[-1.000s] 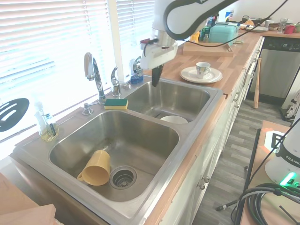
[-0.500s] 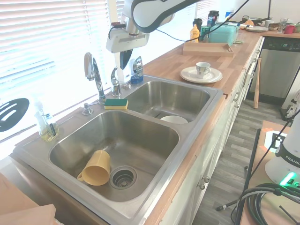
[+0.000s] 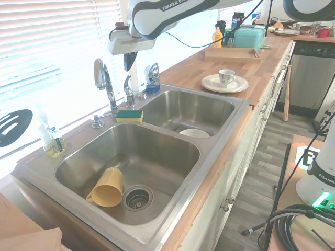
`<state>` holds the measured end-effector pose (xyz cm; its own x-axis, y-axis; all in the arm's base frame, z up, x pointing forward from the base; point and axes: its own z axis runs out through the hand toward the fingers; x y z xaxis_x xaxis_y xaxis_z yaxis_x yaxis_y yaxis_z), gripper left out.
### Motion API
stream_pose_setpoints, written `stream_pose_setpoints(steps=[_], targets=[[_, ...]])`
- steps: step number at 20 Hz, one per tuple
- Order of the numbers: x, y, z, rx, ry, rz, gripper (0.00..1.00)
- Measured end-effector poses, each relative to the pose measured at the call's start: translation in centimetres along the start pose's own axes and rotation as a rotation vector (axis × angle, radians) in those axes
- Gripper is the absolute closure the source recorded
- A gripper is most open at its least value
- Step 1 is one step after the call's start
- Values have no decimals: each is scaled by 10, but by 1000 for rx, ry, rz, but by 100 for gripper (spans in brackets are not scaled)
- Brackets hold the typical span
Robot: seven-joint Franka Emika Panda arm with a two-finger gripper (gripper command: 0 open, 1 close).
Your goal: Turn off the faucet
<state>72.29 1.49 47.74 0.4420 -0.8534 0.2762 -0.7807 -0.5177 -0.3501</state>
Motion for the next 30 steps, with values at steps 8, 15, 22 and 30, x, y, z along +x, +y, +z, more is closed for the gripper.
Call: stream_pose_setpoints(steps=[8, 15, 22, 30], targets=[[2, 3, 10, -13, -17, 18, 100], [-5, 12, 24, -28, -59, 28, 100], [-15, 30, 41, -35, -87, 29, 100], [-33, 57, 50, -48, -127, 30, 100]])
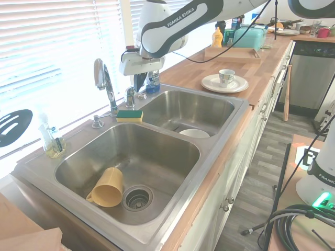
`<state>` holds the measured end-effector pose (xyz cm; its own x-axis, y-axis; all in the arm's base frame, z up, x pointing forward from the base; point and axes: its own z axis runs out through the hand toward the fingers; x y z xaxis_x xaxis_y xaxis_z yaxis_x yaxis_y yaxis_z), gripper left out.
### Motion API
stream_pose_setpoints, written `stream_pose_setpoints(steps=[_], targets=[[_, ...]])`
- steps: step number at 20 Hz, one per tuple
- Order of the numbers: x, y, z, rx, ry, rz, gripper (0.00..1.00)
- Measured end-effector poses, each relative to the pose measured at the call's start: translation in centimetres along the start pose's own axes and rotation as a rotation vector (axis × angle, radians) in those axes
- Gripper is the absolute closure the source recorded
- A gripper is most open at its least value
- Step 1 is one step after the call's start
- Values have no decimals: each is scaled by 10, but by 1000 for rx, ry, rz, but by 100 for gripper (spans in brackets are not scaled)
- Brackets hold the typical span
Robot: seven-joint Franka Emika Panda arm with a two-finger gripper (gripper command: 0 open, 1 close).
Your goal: Turn off the faucet
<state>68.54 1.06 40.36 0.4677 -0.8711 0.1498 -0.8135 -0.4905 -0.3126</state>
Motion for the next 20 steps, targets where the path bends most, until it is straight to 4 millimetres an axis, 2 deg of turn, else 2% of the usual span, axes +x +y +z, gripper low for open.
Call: stream_pose_setpoints(steps=[5, 9, 12, 16, 20], targets=[[-7, 11, 0, -26, -18, 0, 100], [-21, 45, 8, -124, -74, -13, 100], [-32, 81, 4, -204, -125, -40, 100], [-46, 123, -24, -292, -200, -87, 100], [-61, 147, -62, -319, -235, -119, 100]])
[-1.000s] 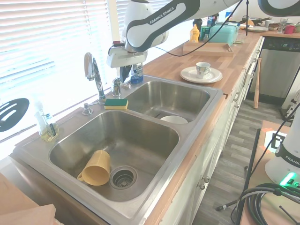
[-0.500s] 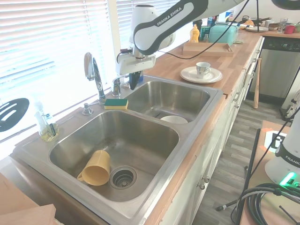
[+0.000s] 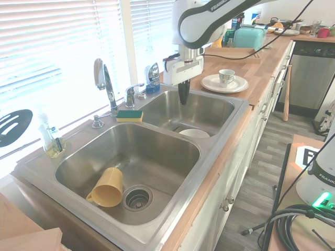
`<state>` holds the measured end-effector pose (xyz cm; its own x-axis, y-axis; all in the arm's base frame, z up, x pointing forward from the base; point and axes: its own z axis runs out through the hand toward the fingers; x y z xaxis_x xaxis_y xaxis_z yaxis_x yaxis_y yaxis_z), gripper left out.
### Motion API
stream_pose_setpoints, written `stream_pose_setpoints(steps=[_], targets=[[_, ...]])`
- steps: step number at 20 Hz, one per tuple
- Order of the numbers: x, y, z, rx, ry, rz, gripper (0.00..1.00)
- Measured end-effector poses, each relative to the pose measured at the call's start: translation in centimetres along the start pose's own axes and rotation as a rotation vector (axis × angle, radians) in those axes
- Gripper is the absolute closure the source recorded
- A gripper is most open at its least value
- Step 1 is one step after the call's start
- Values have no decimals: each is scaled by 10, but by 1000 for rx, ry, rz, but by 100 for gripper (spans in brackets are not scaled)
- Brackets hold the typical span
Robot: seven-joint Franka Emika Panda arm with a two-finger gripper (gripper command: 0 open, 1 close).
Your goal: Turn off the faucet
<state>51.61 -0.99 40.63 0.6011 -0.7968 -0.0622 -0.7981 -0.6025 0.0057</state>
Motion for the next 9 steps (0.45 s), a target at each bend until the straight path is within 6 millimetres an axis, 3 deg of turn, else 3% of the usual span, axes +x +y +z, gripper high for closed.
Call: stream_pose_setpoints(steps=[1, 4, 9], targets=[[-5, 5, -3, 1, 0, -3, 0], [-16, 15, -5, -1, -2, -8, 0], [-17, 21, -5, -2, -5, -1, 0]])
